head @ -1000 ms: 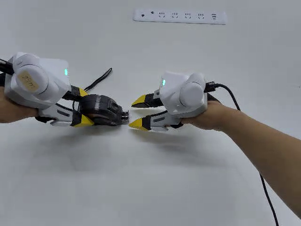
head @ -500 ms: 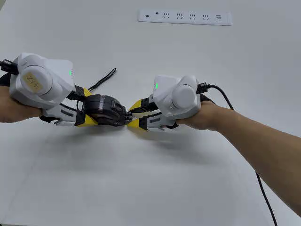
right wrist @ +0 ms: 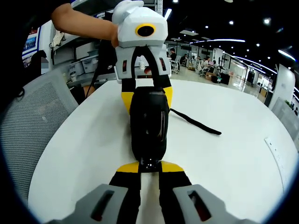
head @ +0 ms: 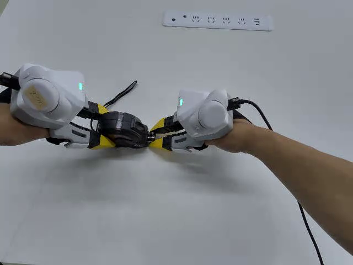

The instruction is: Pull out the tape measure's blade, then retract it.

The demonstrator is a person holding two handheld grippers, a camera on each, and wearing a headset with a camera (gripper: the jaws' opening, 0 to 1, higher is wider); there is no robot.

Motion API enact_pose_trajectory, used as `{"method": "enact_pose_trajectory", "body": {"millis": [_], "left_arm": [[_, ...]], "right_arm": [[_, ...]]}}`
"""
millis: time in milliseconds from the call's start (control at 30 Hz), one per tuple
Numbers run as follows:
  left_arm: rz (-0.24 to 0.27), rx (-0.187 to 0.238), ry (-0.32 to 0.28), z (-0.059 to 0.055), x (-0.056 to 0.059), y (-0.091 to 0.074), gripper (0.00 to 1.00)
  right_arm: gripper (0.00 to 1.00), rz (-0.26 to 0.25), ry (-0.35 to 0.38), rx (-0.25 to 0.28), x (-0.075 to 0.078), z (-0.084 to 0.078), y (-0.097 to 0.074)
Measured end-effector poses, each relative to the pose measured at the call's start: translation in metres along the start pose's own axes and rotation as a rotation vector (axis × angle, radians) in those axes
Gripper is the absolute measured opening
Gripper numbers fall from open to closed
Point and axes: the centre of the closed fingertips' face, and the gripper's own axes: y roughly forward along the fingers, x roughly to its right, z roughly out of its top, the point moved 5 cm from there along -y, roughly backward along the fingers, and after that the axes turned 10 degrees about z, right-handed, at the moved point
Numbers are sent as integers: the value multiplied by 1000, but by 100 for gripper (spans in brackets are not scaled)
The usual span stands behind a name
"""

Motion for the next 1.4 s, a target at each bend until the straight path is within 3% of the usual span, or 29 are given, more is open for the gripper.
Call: {"method": "enact_pose_trajectory", "body": {"millis": [1400], "left_arm": [[-6,11,-16,-1,0,0,28]], "right_arm": [[11,15,-37,-40,-1,-6,-11]]}}
